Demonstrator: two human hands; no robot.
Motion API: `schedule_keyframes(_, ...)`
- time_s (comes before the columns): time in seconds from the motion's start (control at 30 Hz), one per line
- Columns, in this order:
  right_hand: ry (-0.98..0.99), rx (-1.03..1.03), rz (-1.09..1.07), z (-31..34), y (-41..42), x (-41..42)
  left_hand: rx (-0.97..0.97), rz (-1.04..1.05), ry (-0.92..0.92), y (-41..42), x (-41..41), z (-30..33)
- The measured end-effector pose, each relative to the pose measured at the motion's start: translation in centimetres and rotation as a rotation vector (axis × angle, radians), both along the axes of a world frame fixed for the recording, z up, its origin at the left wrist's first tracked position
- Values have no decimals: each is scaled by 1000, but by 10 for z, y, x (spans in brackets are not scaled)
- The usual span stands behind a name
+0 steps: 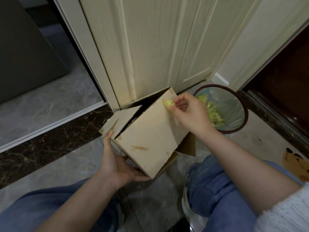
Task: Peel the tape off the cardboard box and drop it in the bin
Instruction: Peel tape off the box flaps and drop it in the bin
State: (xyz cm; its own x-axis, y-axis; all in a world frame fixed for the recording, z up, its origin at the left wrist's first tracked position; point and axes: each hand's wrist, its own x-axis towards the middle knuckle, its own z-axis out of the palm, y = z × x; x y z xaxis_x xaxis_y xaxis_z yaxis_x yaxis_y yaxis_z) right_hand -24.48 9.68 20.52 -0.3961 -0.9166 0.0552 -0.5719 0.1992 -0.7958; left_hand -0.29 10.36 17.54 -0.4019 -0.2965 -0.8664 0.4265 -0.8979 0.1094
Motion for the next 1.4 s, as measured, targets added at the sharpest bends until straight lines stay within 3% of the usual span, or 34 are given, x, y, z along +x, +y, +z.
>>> schedule_keyframes(0.17, -246, 133, -98, 3, -4, -8, -14, -3, -12, 1, 0, 0)
schedule_keyframes(0.53, -683, 171, -174, 6, -6, -1, -22, -13, -6, 2, -1, 4)
schedule_keyframes(0.93, -809, 124, -246, 13, -8, 7, -11, -3, -5, 1, 6, -2)
schedule_keyframes(1.1, -988, 213, -306, 20, -9, 11, -38, -30, -21, 7, 10, -2)
schedule_keyframes(1.4, -708, 55, -264, 22, 14, 2, -73, 20, -72, 30, -1, -8)
